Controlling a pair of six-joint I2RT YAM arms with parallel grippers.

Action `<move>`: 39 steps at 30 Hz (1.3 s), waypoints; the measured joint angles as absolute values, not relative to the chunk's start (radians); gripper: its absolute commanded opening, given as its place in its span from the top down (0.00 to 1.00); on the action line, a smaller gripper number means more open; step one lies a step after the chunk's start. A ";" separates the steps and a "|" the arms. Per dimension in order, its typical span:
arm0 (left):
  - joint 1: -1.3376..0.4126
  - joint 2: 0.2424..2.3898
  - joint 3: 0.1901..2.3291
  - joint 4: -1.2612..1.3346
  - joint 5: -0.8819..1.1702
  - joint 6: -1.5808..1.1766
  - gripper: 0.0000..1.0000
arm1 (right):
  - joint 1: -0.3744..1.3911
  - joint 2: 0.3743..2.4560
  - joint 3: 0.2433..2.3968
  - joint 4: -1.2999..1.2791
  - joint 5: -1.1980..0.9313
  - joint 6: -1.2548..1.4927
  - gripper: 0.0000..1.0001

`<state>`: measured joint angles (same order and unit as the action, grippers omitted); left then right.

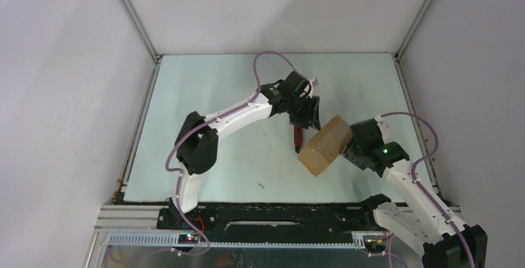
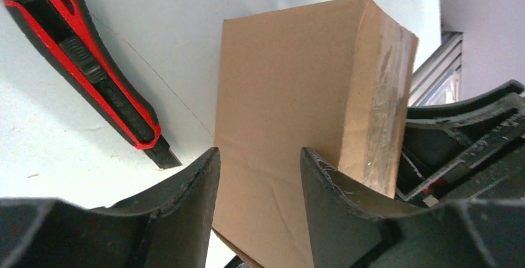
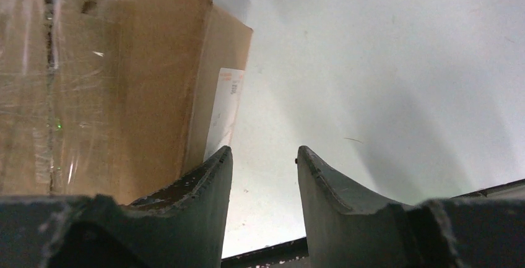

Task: Unpack the express box
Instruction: Move the express box to the center of the board.

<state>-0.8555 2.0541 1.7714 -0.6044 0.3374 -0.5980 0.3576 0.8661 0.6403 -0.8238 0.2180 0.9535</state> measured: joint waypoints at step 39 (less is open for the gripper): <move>-0.700 1.795 1.472 -0.443 0.482 -0.607 0.00 | 0.484 1.073 0.889 -0.629 0.179 0.831 0.01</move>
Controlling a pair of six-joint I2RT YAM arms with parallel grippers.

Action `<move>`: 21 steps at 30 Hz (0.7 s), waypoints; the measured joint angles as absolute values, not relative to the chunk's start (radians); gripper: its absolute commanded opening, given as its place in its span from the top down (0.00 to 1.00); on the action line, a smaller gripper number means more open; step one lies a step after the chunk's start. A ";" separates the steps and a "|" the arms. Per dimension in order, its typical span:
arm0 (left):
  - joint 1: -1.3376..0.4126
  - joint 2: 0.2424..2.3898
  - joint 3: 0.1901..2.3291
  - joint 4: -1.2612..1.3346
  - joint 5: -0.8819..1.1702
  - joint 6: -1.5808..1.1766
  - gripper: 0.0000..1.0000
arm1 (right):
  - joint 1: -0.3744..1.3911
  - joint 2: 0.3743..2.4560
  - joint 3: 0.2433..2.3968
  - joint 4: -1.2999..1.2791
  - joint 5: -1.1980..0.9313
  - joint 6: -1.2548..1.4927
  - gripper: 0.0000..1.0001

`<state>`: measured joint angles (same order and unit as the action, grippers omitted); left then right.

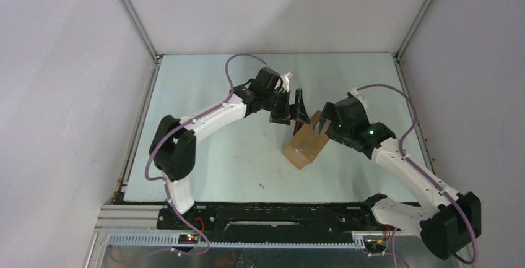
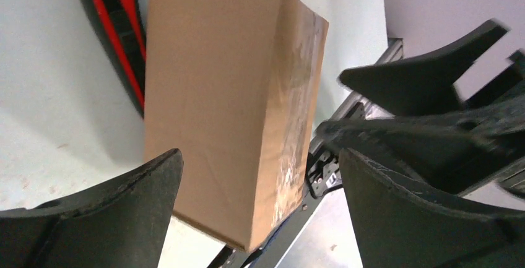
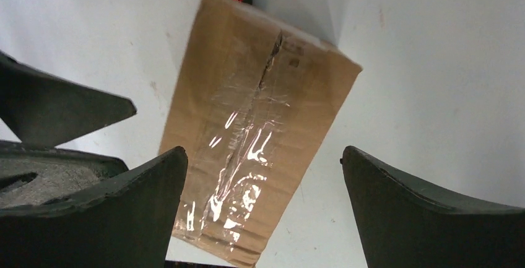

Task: Unpack the express box
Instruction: Move the express box to the center of the board.

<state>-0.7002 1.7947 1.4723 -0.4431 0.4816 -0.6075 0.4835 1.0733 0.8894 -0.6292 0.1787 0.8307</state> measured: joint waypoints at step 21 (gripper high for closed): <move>-0.685 1.900 1.472 -0.308 0.567 -0.768 0.31 | 0.508 0.997 0.562 -0.196 0.081 0.979 0.57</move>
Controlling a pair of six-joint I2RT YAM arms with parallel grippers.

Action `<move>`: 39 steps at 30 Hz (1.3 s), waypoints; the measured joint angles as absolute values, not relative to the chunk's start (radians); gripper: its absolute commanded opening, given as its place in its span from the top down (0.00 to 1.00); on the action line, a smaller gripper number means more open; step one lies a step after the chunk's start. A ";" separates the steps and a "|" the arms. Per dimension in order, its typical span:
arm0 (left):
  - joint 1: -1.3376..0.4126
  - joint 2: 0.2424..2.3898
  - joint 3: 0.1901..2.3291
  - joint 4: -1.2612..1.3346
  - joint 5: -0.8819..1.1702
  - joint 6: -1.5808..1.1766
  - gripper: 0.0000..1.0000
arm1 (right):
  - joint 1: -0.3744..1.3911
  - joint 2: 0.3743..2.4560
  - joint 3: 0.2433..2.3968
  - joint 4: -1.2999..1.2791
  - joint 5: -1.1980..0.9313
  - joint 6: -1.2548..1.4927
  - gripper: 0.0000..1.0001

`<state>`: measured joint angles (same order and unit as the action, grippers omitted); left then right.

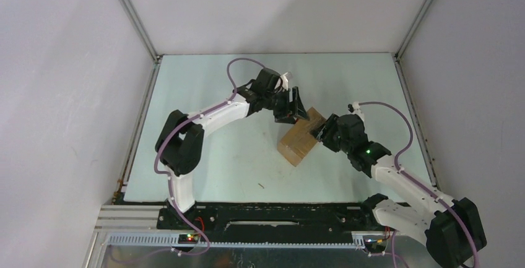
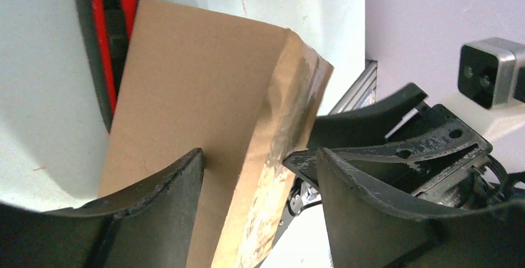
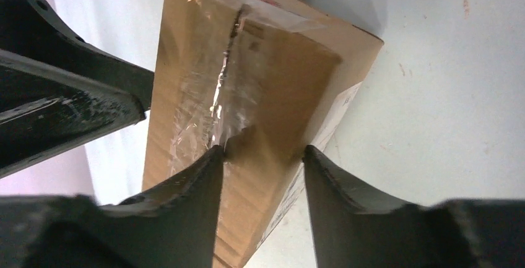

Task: Unpack the express box
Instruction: Move the express box to the center of the board.

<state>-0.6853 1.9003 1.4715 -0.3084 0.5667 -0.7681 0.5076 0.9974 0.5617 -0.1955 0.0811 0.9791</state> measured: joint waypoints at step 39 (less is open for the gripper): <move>-0.447 1.474 1.058 -0.445 0.377 -0.693 0.28 | 0.731 1.602 1.156 -0.259 0.018 0.809 0.25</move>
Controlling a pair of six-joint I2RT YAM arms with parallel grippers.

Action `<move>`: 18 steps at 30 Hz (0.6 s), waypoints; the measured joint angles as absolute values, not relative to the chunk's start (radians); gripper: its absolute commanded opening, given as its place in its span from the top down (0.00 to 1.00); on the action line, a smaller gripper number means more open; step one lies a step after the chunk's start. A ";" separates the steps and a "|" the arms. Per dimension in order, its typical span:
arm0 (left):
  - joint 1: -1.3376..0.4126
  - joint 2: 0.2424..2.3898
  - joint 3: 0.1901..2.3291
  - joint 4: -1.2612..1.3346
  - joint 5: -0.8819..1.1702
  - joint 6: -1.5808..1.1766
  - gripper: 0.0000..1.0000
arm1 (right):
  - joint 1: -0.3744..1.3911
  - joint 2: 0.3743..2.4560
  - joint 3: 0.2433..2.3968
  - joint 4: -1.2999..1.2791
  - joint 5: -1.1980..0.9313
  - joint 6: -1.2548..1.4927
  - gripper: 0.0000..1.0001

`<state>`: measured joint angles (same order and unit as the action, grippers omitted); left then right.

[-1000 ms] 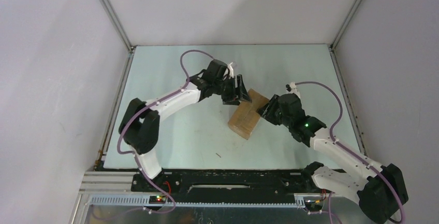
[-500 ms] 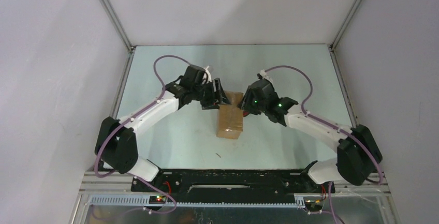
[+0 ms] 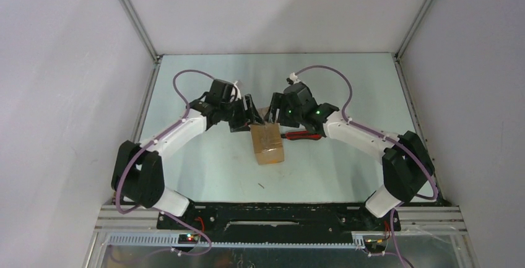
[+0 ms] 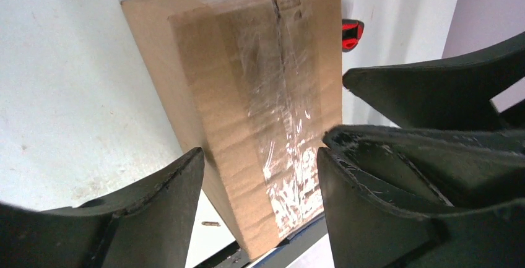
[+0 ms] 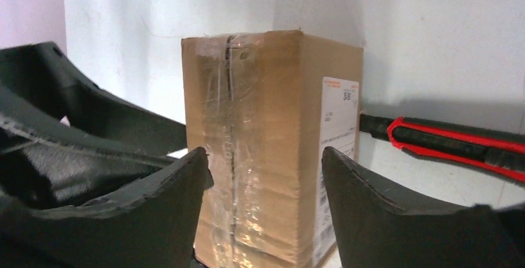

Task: Unpack the express box
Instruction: Move the express box to the center of the board.

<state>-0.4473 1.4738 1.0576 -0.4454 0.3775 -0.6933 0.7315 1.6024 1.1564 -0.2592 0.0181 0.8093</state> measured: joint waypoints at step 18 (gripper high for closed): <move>-0.397 1.660 1.289 -0.506 0.381 -0.628 0.21 | 0.393 1.647 1.091 -0.177 -0.178 0.410 0.03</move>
